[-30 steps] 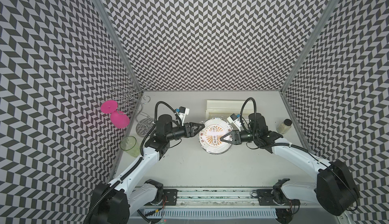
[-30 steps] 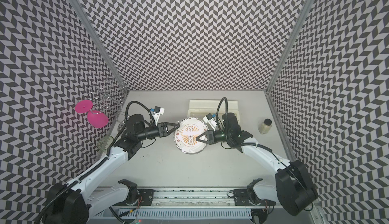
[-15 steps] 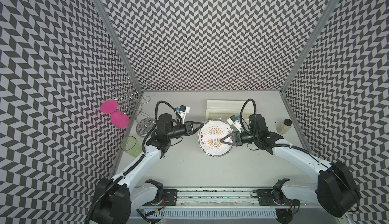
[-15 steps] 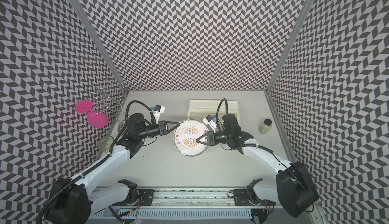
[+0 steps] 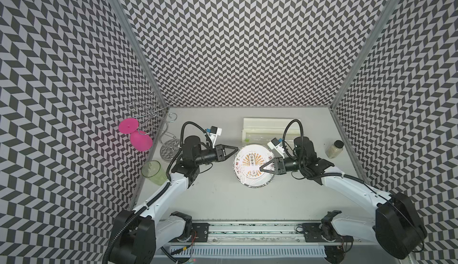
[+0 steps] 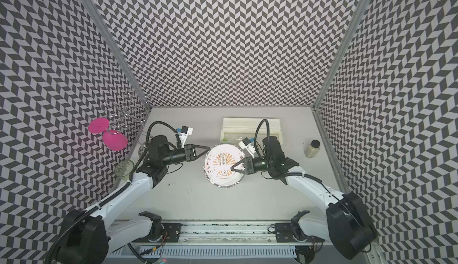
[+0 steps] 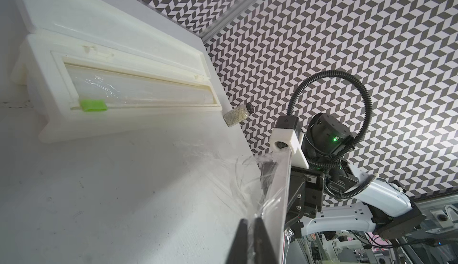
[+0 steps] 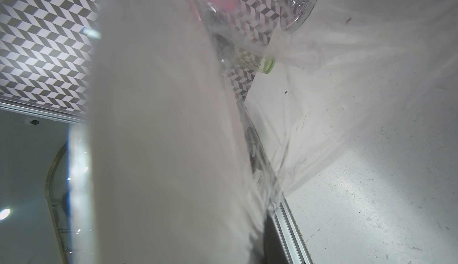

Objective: Wrap the plate with plastic wrap
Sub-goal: Cover the plate with plastic wrap.

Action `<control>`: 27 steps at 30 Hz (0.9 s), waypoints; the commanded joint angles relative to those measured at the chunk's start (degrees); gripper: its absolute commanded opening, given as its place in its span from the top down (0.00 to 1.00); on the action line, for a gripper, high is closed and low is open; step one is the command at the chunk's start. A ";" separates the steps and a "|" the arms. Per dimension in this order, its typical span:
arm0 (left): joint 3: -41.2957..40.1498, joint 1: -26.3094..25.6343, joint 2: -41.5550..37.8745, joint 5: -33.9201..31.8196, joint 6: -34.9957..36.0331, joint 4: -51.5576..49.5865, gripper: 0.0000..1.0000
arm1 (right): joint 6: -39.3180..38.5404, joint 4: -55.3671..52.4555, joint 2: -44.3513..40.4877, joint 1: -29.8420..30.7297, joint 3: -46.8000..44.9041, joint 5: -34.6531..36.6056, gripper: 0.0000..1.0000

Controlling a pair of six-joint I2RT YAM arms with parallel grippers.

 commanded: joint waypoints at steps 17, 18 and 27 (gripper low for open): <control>19.12 -6.78 -2.13 -18.88 28.82 -23.85 0.33 | -7.32 -3.68 -0.49 0.10 3.71 -0.18 1.00; 19.99 -8.71 -1.08 -20.49 31.16 -25.35 0.33 | -7.52 -4.10 -0.43 0.14 3.98 -0.42 1.00; 23.31 -14.14 3.63 -25.30 37.91 -28.74 0.33 | -9.69 -7.41 -0.99 0.56 5.14 -1.59 1.00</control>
